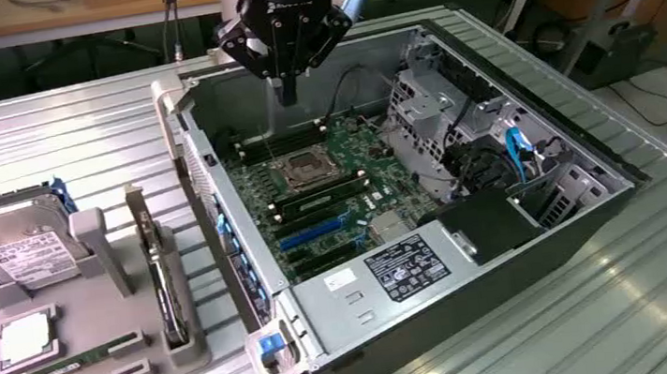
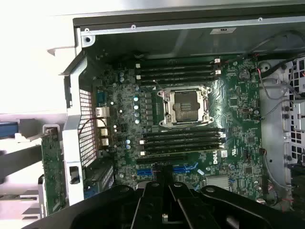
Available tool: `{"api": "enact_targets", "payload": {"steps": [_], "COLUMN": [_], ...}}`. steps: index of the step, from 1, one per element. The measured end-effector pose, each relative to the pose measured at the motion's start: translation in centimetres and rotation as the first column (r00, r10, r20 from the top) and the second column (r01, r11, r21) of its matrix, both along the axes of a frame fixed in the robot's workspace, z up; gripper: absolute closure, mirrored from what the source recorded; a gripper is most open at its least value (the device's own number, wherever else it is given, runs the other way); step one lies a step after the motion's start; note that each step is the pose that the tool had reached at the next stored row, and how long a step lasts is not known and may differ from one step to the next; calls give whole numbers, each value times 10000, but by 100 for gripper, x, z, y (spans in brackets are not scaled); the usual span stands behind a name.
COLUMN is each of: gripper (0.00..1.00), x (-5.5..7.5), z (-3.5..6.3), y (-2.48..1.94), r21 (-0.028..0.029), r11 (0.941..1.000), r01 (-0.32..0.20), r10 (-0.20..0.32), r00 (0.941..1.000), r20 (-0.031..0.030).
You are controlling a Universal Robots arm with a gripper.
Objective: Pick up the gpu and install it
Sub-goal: 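Reach for the gpu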
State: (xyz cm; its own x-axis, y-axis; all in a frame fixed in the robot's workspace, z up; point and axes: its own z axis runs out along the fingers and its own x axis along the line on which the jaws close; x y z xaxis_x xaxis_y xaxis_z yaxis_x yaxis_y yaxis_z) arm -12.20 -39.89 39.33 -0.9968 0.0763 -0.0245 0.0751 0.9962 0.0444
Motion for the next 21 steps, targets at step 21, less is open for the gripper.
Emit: {"api": "enact_targets", "payload": {"steps": [21], "gripper": [89], "x": [-166], "z": [0], "y": [0], "r21": [0], "r11": [10000], "r01": [0], "r10": [0], "r00": [10000], "r20": [1]}}
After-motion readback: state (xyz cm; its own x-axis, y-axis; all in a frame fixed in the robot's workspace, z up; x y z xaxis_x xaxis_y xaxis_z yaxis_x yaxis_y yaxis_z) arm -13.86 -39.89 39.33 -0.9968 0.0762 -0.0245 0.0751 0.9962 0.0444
